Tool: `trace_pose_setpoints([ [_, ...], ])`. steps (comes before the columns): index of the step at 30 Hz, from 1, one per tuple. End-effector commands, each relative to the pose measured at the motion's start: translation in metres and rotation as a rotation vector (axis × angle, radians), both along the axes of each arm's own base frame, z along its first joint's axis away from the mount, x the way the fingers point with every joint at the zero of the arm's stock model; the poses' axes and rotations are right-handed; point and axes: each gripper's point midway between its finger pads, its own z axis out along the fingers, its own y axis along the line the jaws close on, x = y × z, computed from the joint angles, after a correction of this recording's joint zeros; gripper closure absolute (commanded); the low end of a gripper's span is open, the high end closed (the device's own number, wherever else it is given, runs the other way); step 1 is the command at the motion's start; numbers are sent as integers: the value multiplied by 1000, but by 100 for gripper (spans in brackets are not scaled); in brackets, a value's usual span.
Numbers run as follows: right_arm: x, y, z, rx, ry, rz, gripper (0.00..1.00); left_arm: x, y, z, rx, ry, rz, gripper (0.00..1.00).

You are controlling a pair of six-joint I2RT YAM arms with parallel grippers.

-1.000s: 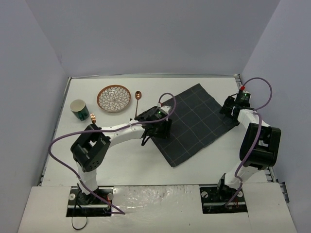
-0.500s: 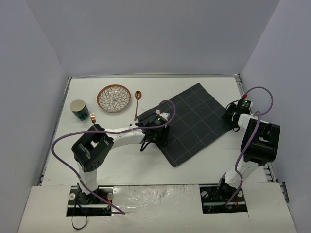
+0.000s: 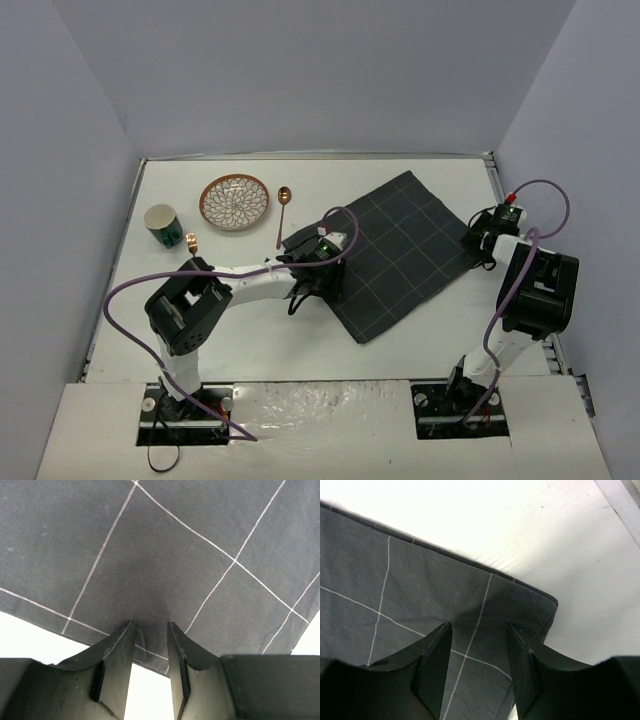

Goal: Set the dinner table for one person

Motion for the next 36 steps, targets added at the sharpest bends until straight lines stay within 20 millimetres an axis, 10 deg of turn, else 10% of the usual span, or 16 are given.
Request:
trace_pose_setpoints([
  [1,-5,-11,8,-26,15,-45,55,-22,23,-12,91,67,10,71],
  [7,5,-10,51,-49,-66,-27,49,-7,3,19,34,22,-8,57],
  [15,9,-8,175,-148,-295,-5,35,34,-44,119,-101,-137,-51,42],
  [20,-2,9,254,-175,-476,44,22,60,-29,184,-137,-260,17,31],
  [24,-15,34,296,-169,-598,108,6,87,33,211,-180,-318,229,11],
  [29,-33,62,330,-96,-763,152,0,108,132,199,-226,-312,532,3],
  [36,-40,128,324,-25,-836,349,0,120,227,170,-245,-300,857,3],
])
